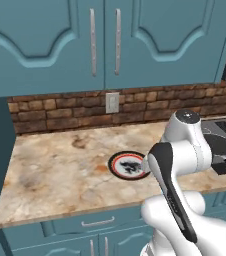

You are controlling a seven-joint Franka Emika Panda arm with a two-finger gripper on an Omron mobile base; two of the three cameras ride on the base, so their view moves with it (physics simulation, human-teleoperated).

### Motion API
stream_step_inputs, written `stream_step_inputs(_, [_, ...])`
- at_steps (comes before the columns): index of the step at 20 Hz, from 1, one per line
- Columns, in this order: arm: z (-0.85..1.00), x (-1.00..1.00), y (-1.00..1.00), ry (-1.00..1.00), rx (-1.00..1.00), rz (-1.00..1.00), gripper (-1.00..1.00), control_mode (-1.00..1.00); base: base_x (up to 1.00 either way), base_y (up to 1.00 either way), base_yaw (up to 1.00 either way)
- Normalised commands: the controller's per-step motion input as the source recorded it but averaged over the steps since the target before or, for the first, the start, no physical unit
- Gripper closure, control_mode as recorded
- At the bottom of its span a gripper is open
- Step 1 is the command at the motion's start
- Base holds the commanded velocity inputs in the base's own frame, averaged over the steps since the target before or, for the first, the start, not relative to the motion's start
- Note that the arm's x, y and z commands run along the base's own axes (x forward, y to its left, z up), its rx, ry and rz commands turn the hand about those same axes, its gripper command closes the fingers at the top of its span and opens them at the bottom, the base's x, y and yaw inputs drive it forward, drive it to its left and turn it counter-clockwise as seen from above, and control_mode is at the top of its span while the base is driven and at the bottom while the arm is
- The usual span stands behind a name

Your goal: Place one of the steaks on the plate and the other in the bowl. Then place the bowl in the fridge.

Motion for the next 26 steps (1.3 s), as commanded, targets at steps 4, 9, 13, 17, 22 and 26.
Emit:
stream_step_inputs(4, [0.00,0.00,0.00,0.00,0.00,0.00,1.00,1.00,0.39,0.00,0.00])
stream_step_inputs(9, [0.00,0.00,0.00,0.00,0.00,0.00,1.00,1.00,0.23,0.00,0.00])
stream_step_inputs(13, [0.00,0.00,0.00,0.00,0.00,0.00,1.00,1.00,0.19,0.00,0.00])
stream_step_inputs(17, [-0.06,0.14,0.00,0.01,0.00,0.00,1.00,-1.00,0.12,0.00,0.00])
stream_step_inputs(22, [-0.18,0.35,0.00,0.02,0.00,0.00,1.00,-1.00,0.00,0.00,0.00])
stream_step_inputs(26, [-0.31,0.40,0.04,0.01,0.00,0.00,1.00,-1.00,0.00,0.00,0.00])
